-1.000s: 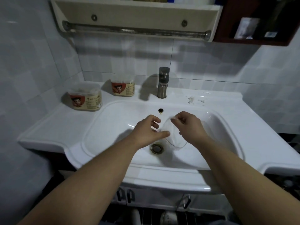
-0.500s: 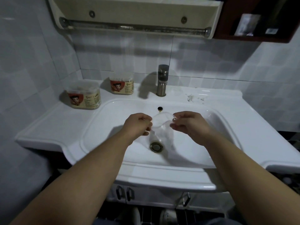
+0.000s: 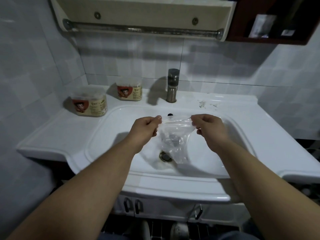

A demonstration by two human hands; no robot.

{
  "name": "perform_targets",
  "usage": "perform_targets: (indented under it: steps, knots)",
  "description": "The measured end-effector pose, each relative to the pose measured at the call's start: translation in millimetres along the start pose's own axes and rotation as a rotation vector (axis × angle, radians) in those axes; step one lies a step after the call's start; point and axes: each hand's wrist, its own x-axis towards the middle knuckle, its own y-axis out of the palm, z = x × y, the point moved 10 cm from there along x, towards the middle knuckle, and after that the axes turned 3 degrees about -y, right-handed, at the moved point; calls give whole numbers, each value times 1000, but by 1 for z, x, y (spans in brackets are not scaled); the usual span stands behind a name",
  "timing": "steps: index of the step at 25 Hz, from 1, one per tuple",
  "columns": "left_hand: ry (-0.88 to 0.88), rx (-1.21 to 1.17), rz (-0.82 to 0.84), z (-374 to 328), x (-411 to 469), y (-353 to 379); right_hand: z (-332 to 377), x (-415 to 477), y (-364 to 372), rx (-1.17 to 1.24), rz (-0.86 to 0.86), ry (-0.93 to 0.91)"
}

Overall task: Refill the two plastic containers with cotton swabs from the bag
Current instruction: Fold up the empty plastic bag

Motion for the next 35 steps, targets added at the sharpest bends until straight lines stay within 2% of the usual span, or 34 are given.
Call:
perform_targets:
  steps: [2,4,7,10,13,15,18,20,23,28,30,33,35]
  knots:
    - [-51,-69,33,2,-2,5,0,-2,2,67,-12,8]
    - [-150,-114,203,9,-11,24,0,-4,5,188,-15,36]
    - [-211,49,416,21,-26,48,0,-6,6,220,-20,50]
    - [-187,-1,292,18,-19,38,1,-8,1,139,-72,40]
    - [-230,-94,104,20,-9,14,2,-7,-21,4,-233,27]
    - [-279,-126,166,23,-13,19,-1,-6,-31,42,-287,53]
    - [-280,-75,333,25,-23,41,-2,-7,-28,98,-270,50]
    - [-246,-92,301,26,-18,40,-1,-8,-23,30,-246,45]
    - [-233,-163,199,27,-7,25,-4,-4,-17,77,-188,59]
    - [-268,-48,272,32,-12,32,-9,-2,-37,63,-325,100]
    - [-283,-126,250,32,-11,31,-15,-3,-23,194,-213,175]
    - [-257,-228,160,29,-4,22,-20,-16,25,186,207,324]
    - [-251,-229,136,29,-4,20,-19,-29,49,130,409,287]
